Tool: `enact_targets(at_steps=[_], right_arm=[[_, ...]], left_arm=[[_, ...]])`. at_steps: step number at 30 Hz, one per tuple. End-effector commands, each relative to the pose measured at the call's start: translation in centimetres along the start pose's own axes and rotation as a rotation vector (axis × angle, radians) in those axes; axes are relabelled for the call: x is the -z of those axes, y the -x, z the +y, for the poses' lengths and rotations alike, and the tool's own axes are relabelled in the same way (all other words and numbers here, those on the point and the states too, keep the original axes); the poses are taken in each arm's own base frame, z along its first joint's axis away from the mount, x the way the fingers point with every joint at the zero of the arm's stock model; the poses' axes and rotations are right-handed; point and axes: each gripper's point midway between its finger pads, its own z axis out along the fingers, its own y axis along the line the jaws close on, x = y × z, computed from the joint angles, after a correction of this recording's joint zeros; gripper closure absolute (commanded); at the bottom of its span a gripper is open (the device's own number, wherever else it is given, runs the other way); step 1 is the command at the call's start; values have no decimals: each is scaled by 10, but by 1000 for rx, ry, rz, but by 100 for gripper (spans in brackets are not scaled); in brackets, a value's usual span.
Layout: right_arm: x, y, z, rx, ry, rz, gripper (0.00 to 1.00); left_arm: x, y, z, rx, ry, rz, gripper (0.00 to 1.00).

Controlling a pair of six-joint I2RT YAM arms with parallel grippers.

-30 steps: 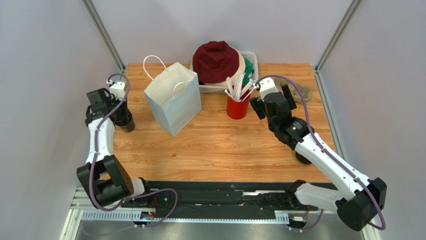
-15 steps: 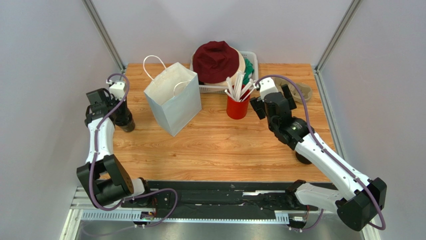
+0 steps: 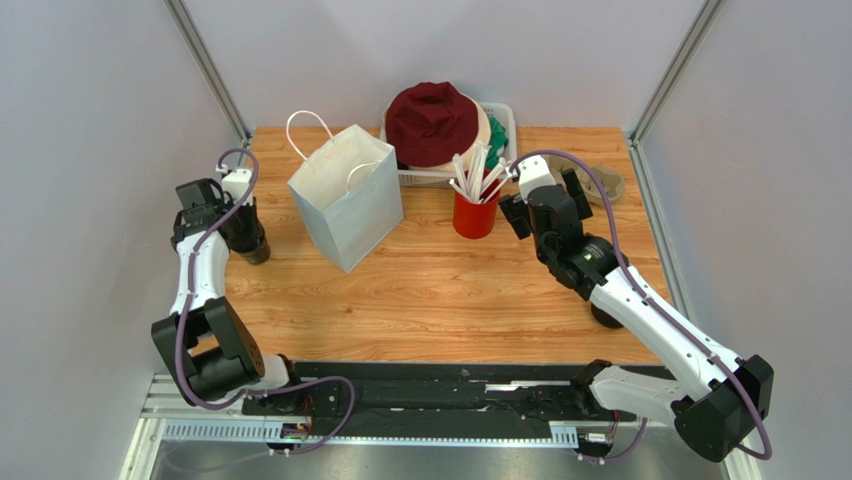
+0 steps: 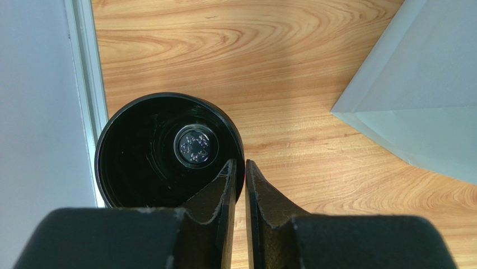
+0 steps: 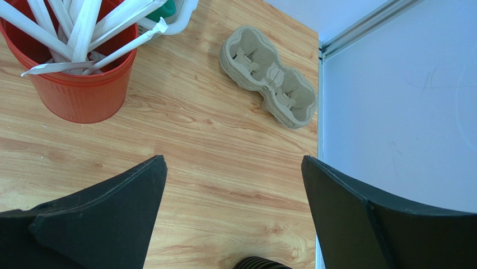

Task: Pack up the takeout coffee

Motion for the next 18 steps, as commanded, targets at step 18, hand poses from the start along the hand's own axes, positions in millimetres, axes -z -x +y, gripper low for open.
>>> enact_targets(at_steps=[18], right_arm=[[4, 10, -6, -22, -23, -42, 2]], left_arm=[[15, 27, 13, -23, 64, -86, 100]])
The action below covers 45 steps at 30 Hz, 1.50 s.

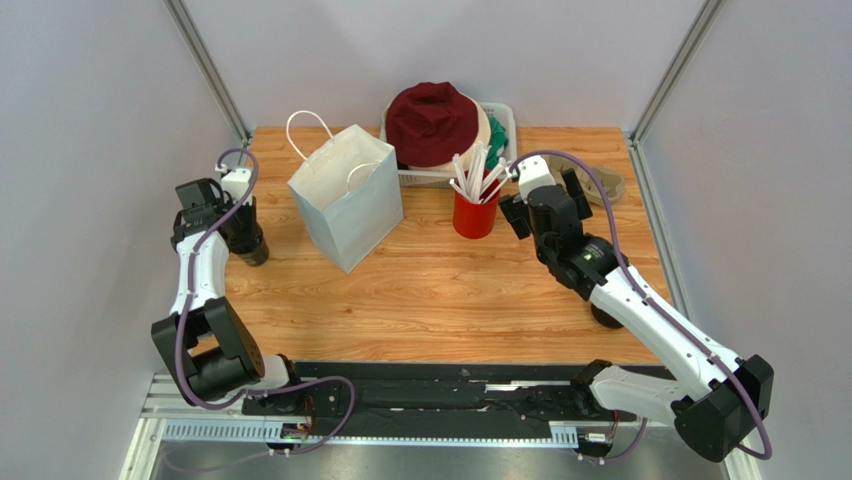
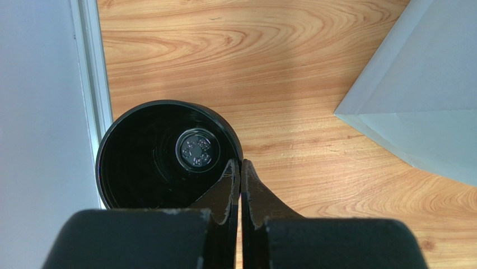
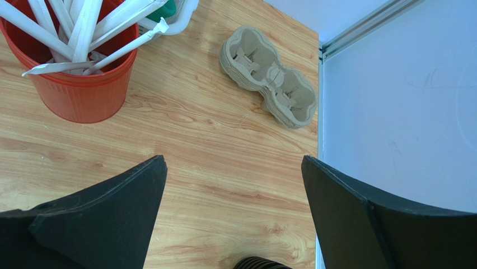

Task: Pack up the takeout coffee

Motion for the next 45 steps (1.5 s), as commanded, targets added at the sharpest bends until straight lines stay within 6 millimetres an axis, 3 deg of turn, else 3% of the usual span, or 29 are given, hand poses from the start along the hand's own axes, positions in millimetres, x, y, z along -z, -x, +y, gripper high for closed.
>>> enact_targets(at_steps=[1, 8, 20, 26, 30, 34, 36, 41, 45], right_arm=[[3, 10, -7, -25, -26, -42, 2], [2, 10, -6, -23, -25, -38, 2], [3, 10, -7, -24, -25, -40, 2], [3, 9, -6, -21, -24, -39, 2], [2, 9, -5, -20, -20, -39, 2], [2, 10, -5, -23, -22, -39, 2], [3, 10, -6, -25, -22, -41, 2], [3, 11, -7, -25, -24, -43, 2], [2, 9, -4, -21, -20, -36, 2]], left_arm=[[20, 30, 11, -30, 66, -97, 100], [42, 51, 9, -53, 83, -159, 100], [40, 44, 8, -62, 68, -121, 100], [36, 31, 17, -116, 90, -36, 100], [42, 29, 35, -146, 184, -9, 100], [42, 34, 26, -142, 151, -60, 100], [38, 26, 17, -85, 56, -22, 100], [38, 31, 29, -82, 148, -30, 100], [40, 31, 25, -79, 141, -52, 100]])
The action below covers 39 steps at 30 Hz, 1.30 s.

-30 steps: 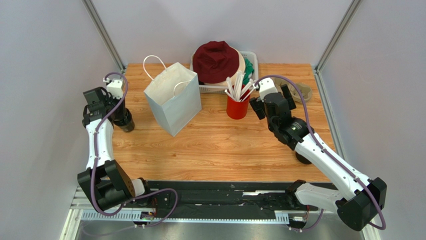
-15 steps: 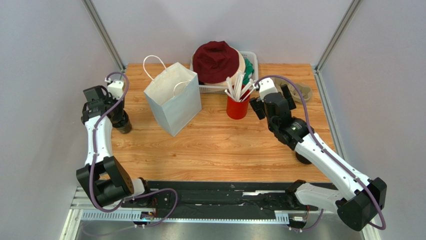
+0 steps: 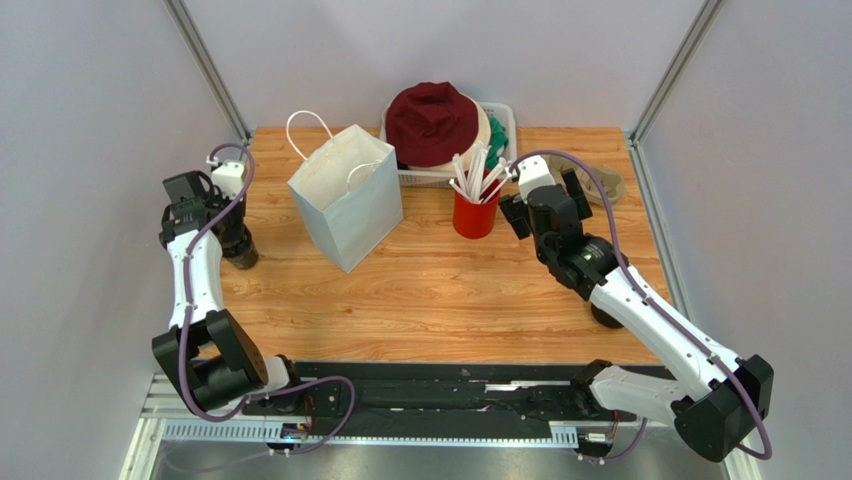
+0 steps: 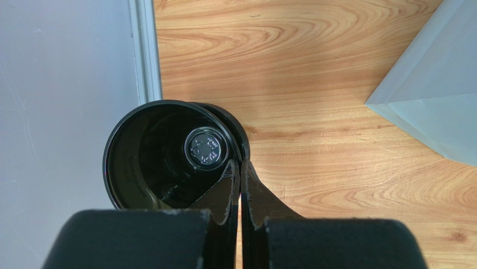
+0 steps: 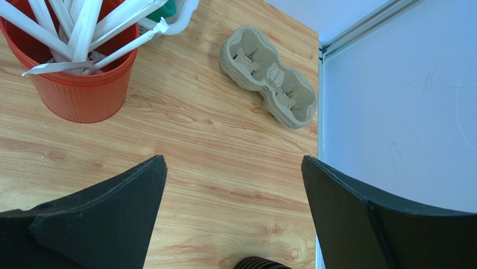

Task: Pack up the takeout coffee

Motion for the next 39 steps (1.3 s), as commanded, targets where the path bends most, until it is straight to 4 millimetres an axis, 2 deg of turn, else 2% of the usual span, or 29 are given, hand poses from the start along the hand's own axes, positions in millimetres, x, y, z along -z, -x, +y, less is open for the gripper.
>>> enact_targets(at_steps=[1, 2, 9, 10, 11, 14, 15, 17, 19, 20, 22, 24, 28, 31, 35, 39], right_arm=[[2, 9, -4, -22, -18, -37, 2], [1, 9, -3, -20, -16, -35, 2], [-1, 8, 0, -11, -15, -29, 2], [-3, 7, 2, -6, -13, -24, 2], [-4, 6, 3, -3, -15, -20, 2], [-10, 1, 9, 14, -13, 6, 2], [-12, 0, 10, 18, -13, 11, 2], [-15, -3, 12, 25, -13, 23, 2], [-17, -5, 13, 25, -17, 30, 2], [-17, -5, 12, 25, -17, 31, 2], [-18, -6, 11, 22, -21, 34, 2], [-19, -6, 9, 18, -26, 35, 2], [-19, -8, 7, 9, -27, 36, 2], [-19, -7, 4, 1, -33, 35, 2], [-19, -8, 2, -3, -34, 35, 2], [-19, -8, 1, -5, -35, 37, 2]], left_arm=[[11, 19, 4, 7, 19, -86, 100], [12, 19, -3, 12, -15, -87, 100], [12, 20, 18, 76, 79, -30, 100], [14, 16, 9, 82, 26, -14, 100], [15, 20, -1, 79, -41, -37, 100], [11, 21, 3, 80, 31, -30, 100], [10, 15, 2, 68, 34, -19, 100], [12, 15, 17, 48, 157, -20, 100], [13, 13, 6, 0, 110, -36, 100], [16, 11, 16, 8, 179, -35, 100], [17, 7, 8, 0, 132, -17, 100], [16, 7, 9, 9, 136, -20, 100], [21, 13, 12, -8, 158, -56, 92], [25, 21, 5, 0, 132, -100, 79], [31, 27, 6, 6, 135, -117, 73], [35, 25, 8, -9, 153, -106, 66]])
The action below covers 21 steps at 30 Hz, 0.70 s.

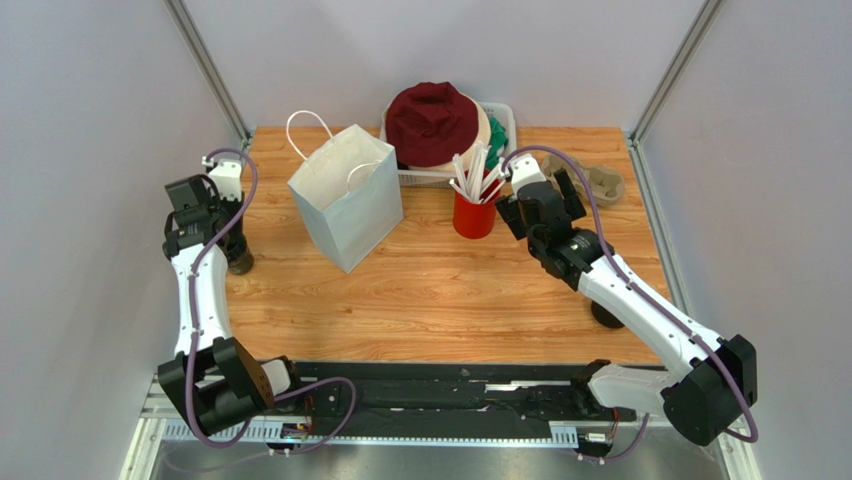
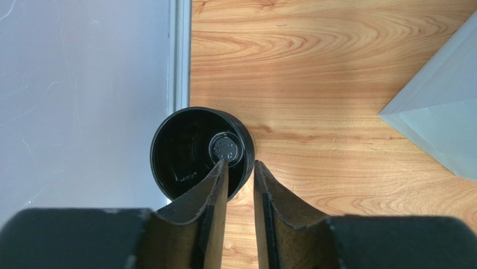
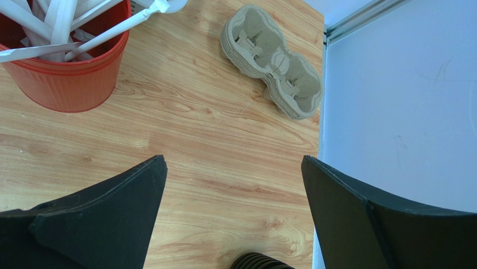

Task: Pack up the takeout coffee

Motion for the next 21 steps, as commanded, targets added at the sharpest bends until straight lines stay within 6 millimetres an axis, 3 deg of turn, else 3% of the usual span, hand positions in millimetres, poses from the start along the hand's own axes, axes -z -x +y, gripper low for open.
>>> enact_targets(at_steps=[1, 3, 4, 5, 8, 21], right_arm=[[2, 9, -8, -45, -25, -39, 2], [1, 8, -8, -43, -25, -36, 2], [1, 8, -8, -43, -25, -36, 2], [0, 7, -6, -42, -23, -33, 2], [-1, 7, -5, -38, -21, -31, 2], [-5, 3, -6, -39, -27, -17, 3]], left_arm=[[13, 17, 9, -23, 40, -57, 62], [15, 13, 17, -37, 64, -38, 50], [13, 10, 19, -36, 54, -25, 35], [15, 9, 27, -26, 64, -20, 34], [12, 1, 32, 4, 24, 13, 18], [-17, -29, 51, 83, 7, 130, 17]])
